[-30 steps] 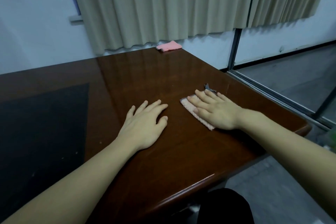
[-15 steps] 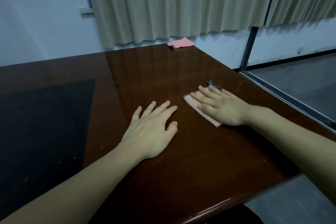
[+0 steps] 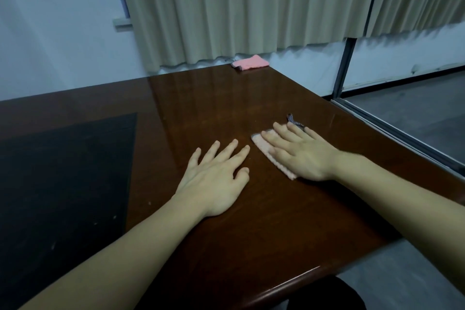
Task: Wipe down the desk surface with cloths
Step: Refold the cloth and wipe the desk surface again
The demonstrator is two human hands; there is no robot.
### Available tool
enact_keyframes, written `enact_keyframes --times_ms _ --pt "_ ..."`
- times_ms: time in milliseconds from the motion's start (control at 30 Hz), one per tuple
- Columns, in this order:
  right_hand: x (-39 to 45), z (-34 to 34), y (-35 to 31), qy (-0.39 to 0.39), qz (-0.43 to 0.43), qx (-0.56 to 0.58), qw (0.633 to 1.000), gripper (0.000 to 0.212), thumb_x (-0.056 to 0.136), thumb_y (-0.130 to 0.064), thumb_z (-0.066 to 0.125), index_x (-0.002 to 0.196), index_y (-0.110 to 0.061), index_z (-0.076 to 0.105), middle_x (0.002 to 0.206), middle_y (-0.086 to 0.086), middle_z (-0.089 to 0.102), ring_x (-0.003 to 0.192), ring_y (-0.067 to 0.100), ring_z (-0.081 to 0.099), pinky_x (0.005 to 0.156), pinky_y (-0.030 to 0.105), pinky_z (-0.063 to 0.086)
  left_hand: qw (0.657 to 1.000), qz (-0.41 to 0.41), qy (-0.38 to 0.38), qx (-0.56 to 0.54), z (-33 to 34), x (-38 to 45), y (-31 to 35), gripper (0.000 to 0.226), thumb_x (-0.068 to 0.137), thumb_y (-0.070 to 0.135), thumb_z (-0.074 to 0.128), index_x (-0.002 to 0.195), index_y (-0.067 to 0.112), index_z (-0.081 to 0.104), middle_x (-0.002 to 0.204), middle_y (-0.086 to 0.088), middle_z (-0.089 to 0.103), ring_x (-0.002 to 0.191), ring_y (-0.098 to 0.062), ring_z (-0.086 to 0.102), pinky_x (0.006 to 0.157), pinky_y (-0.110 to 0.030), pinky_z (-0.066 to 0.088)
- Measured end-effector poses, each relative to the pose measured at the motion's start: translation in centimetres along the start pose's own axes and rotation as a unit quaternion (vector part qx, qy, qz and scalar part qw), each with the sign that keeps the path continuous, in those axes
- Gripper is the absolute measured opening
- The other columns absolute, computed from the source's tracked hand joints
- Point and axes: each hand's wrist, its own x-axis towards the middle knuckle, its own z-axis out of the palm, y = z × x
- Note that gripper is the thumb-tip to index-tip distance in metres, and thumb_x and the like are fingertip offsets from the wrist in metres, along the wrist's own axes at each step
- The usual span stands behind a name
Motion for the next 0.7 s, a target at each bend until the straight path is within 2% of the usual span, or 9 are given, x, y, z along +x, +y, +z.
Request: enact_keyframes --times_ms 67,167,233,300,433,567,700 --pt "-3.9 0.8 -0.6 0.007 -0.008 -0.015 1.000 0.057 0.106 -0.053 0.005 0.158 -0.043 -0.014 0.168 -0.006 -0.019 0.155 0.020 -0.016 0.125 0.044 -0.006 1.000 0.001 -0.001 0.002 0.0 0.1 0.0 0.055 0.105 0.054 0.016 0.158 0.049 0.004 0.168 0.018 -0.006 0.156 -0.014 -0.008 0.125 -0.048 -0.005" --pt "-8.9 1.2 -1.1 -0.001 -0.013 -0.010 1.000 0.072 0.085 -0.067 -0.011 0.154 -0.049 -0.018 0.162 -0.014 -0.027 0.152 0.014 -0.023 0.125 0.038 -0.010 1.000 -0.002 0.002 0.004 0.0 0.1 0.0 0.055 0.105 0.054 0.016 0.158 0.049 0.004 0.168 0.018 -0.006 0.156 -0.014 -0.008 0.126 -0.048 -0.005" --pt "-9.9 1.5 -0.6 -0.006 -0.014 -0.004 1.000 0.075 0.078 -0.068 -0.017 0.152 -0.053 -0.019 0.160 -0.017 -0.030 0.151 0.010 -0.026 0.124 0.035 -0.012 1.000 -0.004 0.003 0.007 0.0 0.1 0.0 0.054 0.105 0.054 0.016 0.158 0.049 0.004 0.168 0.017 -0.006 0.156 -0.014 -0.008 0.126 -0.048 -0.005" --pt "-9.0 1.5 0.4 -0.001 -0.007 -0.014 1.000 0.071 0.085 -0.073 -0.014 0.152 -0.052 -0.019 0.163 -0.016 -0.026 0.152 0.012 -0.023 0.123 0.036 -0.010 1.000 -0.003 0.001 0.005 0.0 0.0 0.1 0.054 0.105 0.054 0.016 0.158 0.049 0.004 0.168 0.017 -0.005 0.156 -0.014 -0.007 0.126 -0.048 -0.005" --pt "-3.8 0.9 3.7 0.014 0.049 -0.006 0.999 0.055 0.107 -0.053 0.008 0.158 -0.044 -0.011 0.169 -0.006 -0.015 0.156 0.019 -0.012 0.125 0.044 -0.003 1.000 -0.003 0.007 -0.003 0.0 0.0 0.0 0.054 0.105 0.054 0.017 0.158 0.049 0.007 0.168 0.017 -0.002 0.156 -0.014 -0.005 0.126 -0.049 -0.003" --pt "-1.3 0.2 4.8 0.011 0.076 0.021 0.997 0.054 0.108 -0.053 0.010 0.160 -0.044 -0.003 0.171 -0.005 -0.011 0.157 0.020 -0.010 0.125 0.045 -0.004 1.000 -0.008 0.014 -0.011 -0.2 -0.1 0.2 0.054 0.105 0.054 0.021 0.158 0.048 0.012 0.168 0.017 0.003 0.156 -0.015 -0.002 0.126 -0.049 -0.001" --pt "-4.2 0.7 3.2 0.014 0.032 0.012 0.999 0.054 0.108 -0.052 0.011 0.159 -0.044 -0.006 0.170 -0.005 -0.014 0.156 0.019 -0.013 0.125 0.043 -0.006 1.000 -0.010 0.017 -0.008 -0.3 -0.2 0.5 0.054 0.106 0.052 0.023 0.158 0.046 0.016 0.169 0.015 0.007 0.156 -0.016 0.003 0.126 -0.050 0.002"
